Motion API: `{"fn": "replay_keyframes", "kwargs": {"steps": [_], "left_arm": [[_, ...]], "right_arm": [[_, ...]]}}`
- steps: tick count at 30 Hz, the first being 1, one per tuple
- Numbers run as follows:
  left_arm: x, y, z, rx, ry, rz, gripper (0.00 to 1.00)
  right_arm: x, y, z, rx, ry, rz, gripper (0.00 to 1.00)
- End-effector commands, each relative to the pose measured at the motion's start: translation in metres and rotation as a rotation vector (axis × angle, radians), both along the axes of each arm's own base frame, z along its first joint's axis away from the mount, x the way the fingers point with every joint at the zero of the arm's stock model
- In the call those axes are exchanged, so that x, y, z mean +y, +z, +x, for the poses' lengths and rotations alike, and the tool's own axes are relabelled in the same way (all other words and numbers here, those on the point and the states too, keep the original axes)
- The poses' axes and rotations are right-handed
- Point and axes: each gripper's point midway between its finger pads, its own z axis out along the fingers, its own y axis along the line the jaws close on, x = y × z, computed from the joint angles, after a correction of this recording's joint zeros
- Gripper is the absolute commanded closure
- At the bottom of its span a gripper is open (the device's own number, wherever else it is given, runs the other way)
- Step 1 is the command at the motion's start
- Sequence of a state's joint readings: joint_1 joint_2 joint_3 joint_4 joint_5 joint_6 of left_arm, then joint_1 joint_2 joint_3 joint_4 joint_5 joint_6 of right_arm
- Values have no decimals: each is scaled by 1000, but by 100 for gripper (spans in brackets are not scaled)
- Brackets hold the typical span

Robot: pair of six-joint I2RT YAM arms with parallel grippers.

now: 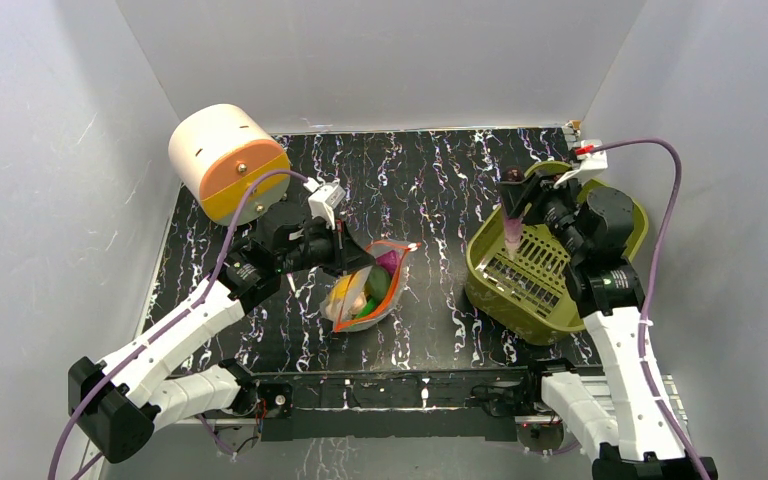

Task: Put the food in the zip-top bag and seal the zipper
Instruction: Place the fake vegetable in the zipper food storage bag.

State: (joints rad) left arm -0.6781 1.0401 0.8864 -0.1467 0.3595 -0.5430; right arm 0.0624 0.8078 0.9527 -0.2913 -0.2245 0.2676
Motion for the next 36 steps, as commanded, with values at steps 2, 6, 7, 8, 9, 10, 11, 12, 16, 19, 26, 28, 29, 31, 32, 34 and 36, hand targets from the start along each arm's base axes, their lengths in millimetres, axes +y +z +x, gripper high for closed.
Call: {"fn": "replay_keyframes", "kwargs": {"steps": [2,6,7,8,9,10,11,12,16,19,26,28,29,31,32,34,36], "left_arm": [[-11,33,-12,-38,-86,-87,100],[-16,33,-21,-20,-143,-110,100],[-17,32,-23,-10,-157,-112,100],[-18,31,-24,-2,-165,-112,100],[-19,30,-26,7,-174,-114,100],[-20,30,-27,14,-184,-121,100],[-21,30,-29,19,-193,-130,100],[-22,30,-30,22,-200,-139,100],[-26,34,-33,22,-234,-160,100],[-27,33,-36,25,-266,-157,100],[-29,26,-42,51,-304,-149,100],[-28,24,-42,54,-302,-148,100],[-29,23,-43,54,-304,-150,100],[-29,23,-42,55,-304,-153,100],[-29,23,-43,55,-306,-153,100],[-28,22,-43,58,-306,-149,100],[-27,22,-44,58,-308,-144,100]], "right_arm": [[48,63,-30,-240,279,17,70],[77,77,-54,-353,470,31,70],[83,79,-60,-379,514,27,70],[87,81,-66,-400,550,22,70],[92,83,-70,-417,582,15,70],[95,84,-73,-430,607,7,70],[98,85,-76,-440,628,2,70],[100,85,-78,-445,641,2,70],[111,86,-87,-465,703,11,70],[116,90,-96,-509,734,11,70],[139,97,-119,-614,874,35,70],[147,100,-123,-639,898,34,70],[151,100,-124,-647,906,34,70],[159,97,-126,-661,915,36,70],[164,96,-128,-664,925,40,70],[173,96,-134,-680,948,44,71],[182,99,-141,-702,970,53,71]]}}
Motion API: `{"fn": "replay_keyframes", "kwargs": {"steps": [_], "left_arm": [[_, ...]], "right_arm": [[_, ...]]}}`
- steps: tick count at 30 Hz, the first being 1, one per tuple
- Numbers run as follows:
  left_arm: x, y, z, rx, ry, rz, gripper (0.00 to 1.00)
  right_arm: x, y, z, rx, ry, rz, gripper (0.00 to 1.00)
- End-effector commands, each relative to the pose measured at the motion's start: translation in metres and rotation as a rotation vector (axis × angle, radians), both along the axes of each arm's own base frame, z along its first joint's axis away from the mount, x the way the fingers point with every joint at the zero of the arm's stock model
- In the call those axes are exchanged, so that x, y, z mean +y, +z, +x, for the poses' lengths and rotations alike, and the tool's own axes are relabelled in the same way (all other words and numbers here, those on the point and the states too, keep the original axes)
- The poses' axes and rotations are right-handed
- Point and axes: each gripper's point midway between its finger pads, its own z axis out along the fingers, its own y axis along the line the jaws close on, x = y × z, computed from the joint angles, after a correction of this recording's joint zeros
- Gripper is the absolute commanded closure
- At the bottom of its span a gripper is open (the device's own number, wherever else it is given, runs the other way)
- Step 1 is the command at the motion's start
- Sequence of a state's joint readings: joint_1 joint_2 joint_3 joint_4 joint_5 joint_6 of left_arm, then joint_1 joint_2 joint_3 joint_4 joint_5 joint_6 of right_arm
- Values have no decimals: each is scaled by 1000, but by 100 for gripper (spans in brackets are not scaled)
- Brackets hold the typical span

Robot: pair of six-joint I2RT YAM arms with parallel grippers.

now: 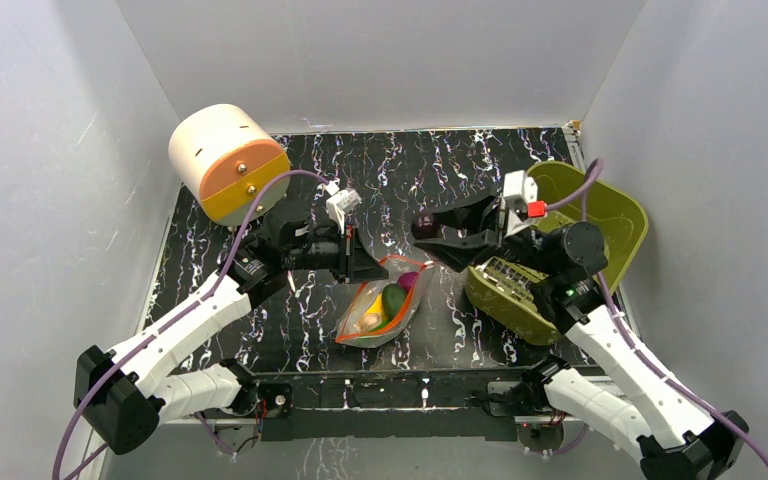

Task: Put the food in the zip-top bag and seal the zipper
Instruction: Place the fake vegetable in the zipper food storage bag.

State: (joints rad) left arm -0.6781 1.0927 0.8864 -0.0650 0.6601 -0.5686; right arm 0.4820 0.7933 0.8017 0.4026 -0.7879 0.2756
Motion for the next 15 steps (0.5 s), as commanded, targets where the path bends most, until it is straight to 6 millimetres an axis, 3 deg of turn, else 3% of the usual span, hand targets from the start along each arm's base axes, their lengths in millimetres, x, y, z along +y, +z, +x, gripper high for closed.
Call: {"fn": "replay_keyframes", "kwargs": {"steps": [1,9,15], "left_arm": [[0,9,-8,-21,-43,-23,100],[2,6,-11,-21,-41,-19,100],[3,8,-17,-31,-64,-39,100]], "right_arm": [[15,25,-15,-135,23,66,72],[60,13,-39,-210,156,31,69],[68,-20,-40,-345,151,-58,64]]}}
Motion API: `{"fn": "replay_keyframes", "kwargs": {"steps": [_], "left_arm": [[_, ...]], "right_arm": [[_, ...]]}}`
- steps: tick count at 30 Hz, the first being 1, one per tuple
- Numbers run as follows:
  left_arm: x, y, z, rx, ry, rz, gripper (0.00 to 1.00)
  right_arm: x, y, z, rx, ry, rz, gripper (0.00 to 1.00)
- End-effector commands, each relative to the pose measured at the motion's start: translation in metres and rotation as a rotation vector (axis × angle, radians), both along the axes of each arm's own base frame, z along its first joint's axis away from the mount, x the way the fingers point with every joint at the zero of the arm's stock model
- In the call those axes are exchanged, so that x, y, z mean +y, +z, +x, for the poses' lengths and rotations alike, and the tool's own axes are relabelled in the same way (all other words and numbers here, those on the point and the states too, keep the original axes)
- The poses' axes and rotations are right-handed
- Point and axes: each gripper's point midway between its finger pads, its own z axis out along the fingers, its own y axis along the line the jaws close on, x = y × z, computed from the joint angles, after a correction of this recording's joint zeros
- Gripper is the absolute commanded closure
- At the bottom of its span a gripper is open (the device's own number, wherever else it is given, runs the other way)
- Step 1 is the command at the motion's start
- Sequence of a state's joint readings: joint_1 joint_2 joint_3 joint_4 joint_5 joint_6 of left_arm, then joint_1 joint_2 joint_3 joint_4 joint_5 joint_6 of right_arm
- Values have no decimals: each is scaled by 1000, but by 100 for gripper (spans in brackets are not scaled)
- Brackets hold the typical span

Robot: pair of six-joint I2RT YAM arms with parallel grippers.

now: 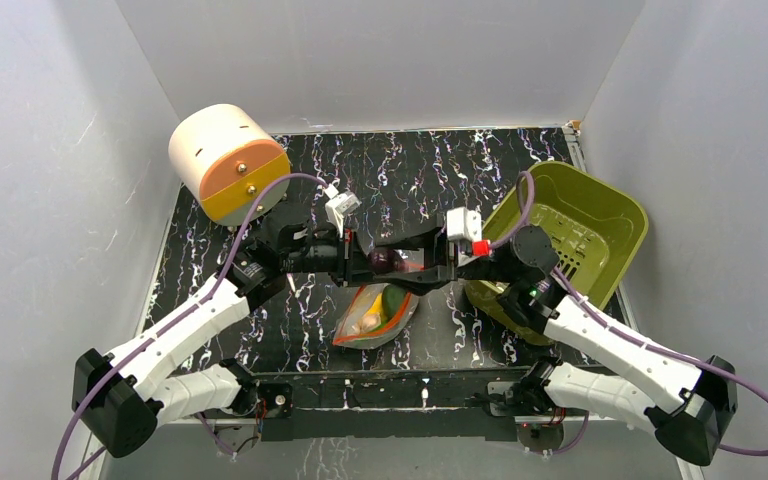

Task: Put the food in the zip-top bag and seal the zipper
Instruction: Place the fake vegetable in the zipper food storage bag.

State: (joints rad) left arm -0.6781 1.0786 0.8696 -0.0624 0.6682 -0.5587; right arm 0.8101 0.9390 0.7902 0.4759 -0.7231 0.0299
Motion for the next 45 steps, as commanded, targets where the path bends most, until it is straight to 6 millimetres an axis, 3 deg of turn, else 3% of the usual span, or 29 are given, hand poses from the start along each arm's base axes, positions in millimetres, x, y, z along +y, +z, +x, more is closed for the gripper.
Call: {"fn": "replay_keyframes", "kwargs": {"steps": [1,8,19,28,39,42,45], "left_arm": [[1,11,-14,-23,-61,-39,100],[2,14,-21,-30,-96,-48,100],[5,17,-19,-47,-76,-35,100],[10,14,-14,-42,-12,-16,100],[15,11,-5,-52,59,6,100],[17,9,-1,-58,88,23,100],[22,7,6,-75,134,41,100]], "right_arm": [[-5,-2,-1,-230,-41,-6,63],[-4,-47,2,-314,-27,-168,61],[-10,-95,-5,-299,41,-353,60],[-14,-127,15,-239,-41,-483,55],[-8,-106,16,-124,-53,-435,43],[-9,-92,18,-61,-97,-372,42],[-12,-64,22,53,-162,-259,41]]}}
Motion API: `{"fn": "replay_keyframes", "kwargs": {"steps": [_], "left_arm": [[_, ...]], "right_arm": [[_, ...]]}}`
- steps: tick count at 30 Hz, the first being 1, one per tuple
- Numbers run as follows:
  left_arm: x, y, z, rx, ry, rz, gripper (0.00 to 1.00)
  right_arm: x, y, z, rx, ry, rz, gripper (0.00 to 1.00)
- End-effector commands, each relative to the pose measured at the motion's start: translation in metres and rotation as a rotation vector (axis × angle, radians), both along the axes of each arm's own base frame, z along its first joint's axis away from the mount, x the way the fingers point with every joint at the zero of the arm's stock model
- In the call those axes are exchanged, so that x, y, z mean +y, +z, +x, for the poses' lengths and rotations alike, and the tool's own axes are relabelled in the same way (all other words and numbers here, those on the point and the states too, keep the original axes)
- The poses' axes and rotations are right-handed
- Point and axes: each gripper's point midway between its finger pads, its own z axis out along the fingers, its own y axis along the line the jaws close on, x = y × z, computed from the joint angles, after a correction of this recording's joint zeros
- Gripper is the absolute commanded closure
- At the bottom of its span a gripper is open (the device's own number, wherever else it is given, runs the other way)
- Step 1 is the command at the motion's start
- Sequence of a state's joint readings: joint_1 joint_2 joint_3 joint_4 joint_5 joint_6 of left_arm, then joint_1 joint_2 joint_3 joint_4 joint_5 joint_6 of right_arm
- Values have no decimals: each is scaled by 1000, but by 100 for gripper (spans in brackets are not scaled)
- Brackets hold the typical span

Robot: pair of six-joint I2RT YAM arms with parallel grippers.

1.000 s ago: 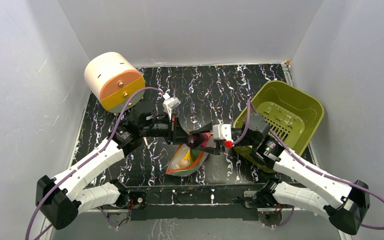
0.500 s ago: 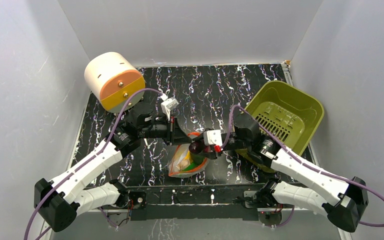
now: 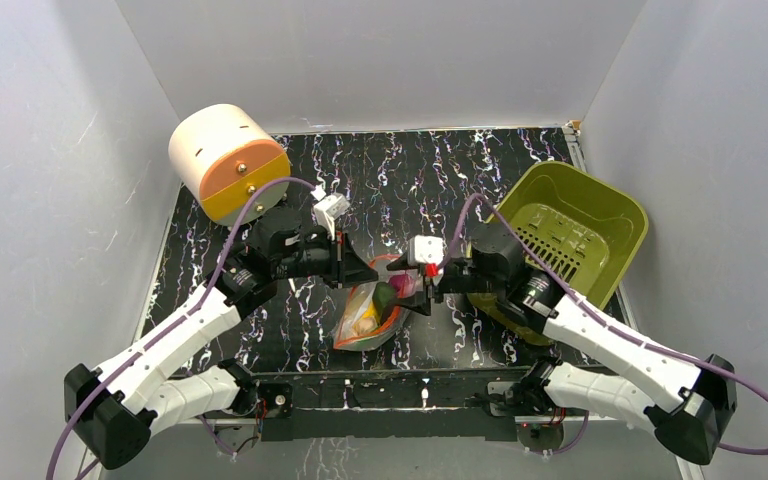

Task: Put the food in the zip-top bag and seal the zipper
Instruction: Place the fake vegetable in the zipper food storage bag, then move the bin to the center of the board.

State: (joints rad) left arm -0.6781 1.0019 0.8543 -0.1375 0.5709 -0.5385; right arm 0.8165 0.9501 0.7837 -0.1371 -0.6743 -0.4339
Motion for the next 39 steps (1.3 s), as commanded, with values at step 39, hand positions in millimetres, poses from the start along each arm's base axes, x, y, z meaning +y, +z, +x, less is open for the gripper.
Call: {"fn": "replay_keyframes", "kwargs": {"steps": [39], "left_arm": [[50,71,56,-345,344,130,100]], "right_arm": [[-168,22,98,882,-1733,555,39]]}}
